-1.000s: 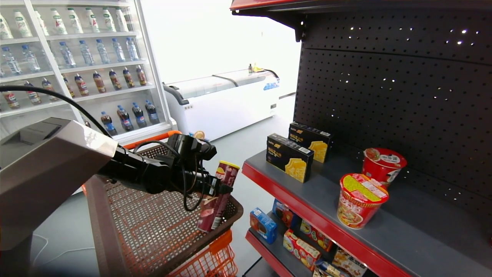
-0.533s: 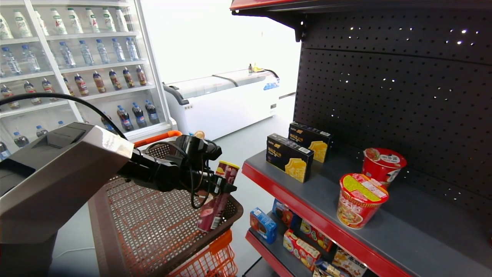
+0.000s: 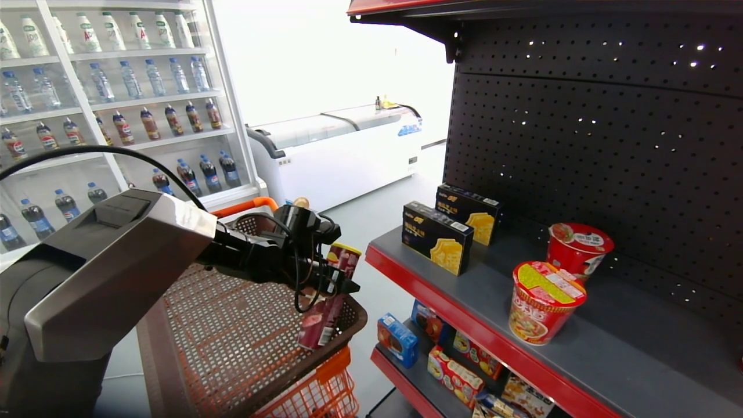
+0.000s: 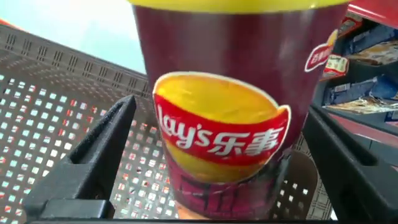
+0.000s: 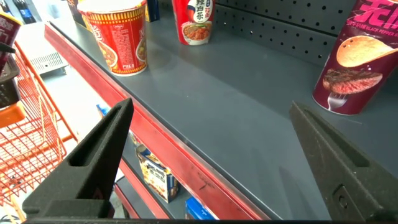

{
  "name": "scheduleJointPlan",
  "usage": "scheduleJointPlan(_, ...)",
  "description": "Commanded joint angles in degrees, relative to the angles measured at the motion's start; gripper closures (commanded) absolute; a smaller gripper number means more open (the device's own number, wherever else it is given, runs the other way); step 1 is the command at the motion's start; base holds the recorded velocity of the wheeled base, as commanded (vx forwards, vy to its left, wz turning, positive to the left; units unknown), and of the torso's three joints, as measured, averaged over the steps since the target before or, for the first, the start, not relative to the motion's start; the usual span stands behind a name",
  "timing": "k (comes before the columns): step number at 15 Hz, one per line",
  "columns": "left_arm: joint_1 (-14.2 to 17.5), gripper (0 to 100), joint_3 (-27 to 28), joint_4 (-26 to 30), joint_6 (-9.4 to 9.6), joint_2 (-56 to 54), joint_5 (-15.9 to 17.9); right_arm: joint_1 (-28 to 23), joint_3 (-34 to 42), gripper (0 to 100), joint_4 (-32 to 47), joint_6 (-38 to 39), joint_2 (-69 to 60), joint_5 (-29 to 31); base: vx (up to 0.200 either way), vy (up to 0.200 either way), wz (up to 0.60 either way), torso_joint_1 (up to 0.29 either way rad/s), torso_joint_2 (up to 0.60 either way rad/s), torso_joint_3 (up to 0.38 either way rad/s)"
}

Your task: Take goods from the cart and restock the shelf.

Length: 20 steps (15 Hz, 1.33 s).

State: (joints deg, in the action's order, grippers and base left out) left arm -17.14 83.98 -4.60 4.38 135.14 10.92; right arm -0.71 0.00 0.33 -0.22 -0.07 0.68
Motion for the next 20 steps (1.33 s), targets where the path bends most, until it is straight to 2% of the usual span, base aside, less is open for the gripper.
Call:
scheduleJointPlan(1, -0.4, 0, 0.3, -0.1, 0.02, 0.7, 0.1, 0.0, 0.0, 0, 0.0, 0.0, 0.1, 0.0, 0.0, 0.0, 0.0, 0.0, 0.0, 0.0)
scheduleJointPlan(3, -0.5, 0, 0.3, -0.1, 0.19, 1.2, 0.0, 0.0, 0.0, 0, 0.0, 0.0, 0.1, 0.0, 0.0, 0.0, 0.0, 0.0, 0.0, 0.0)
scheduleJointPlan(4, -1.1, 100, 0.3, -0.1, 0.19, 1.2, -0.1, 0.0, 0.0, 0, 0.0, 0.0, 0.1, 0.0, 0.0, 0.0, 0.0, 0.0, 0.0, 0.0)
scheduleJointPlan(10, -1.3, 100, 0.2, -0.2, 0.28, 0.6, -0.3, 0.0, 0.0, 0, 0.0, 0.0, 0.1, 0.0, 0.0, 0.0, 0.0, 0.0, 0.0, 0.0)
scheduleJointPlan(14, -1.0, 100, -0.2, -3.6, 0.11, -4.0, -0.5, 0.0, 0.0, 0, 0.0, 0.0, 0.1, 0.0, 0.0, 0.0, 0.0, 0.0, 0.0, 0.0)
scheduleJointPlan(16, -0.9, 100, -3.3, -3.7, 0.11, -9.1, -0.6, 0.0, 0.0, 0, 0.0, 0.0, 0.1, 0.0, 0.0, 0.0, 0.0, 0.0, 0.0, 0.0)
scheduleJointPlan(18, -0.9, 100, -8.7, -4.8, -0.16, -15.3, -0.5, 0.0, 0.0, 0, 0.0, 0.0, 0.1, 0.0, 0.0, 0.0, 0.0, 0.0, 0.0, 0.0)
scheduleJointPlan(20, -0.9, 100, -16.8, -13.2, -0.16, -22.1, -0.7, 0.0, 0.0, 0, 0.0, 0.0, 0.1, 0.0, 0.0, 0.0, 0.0, 0.0, 0.0, 0.0)
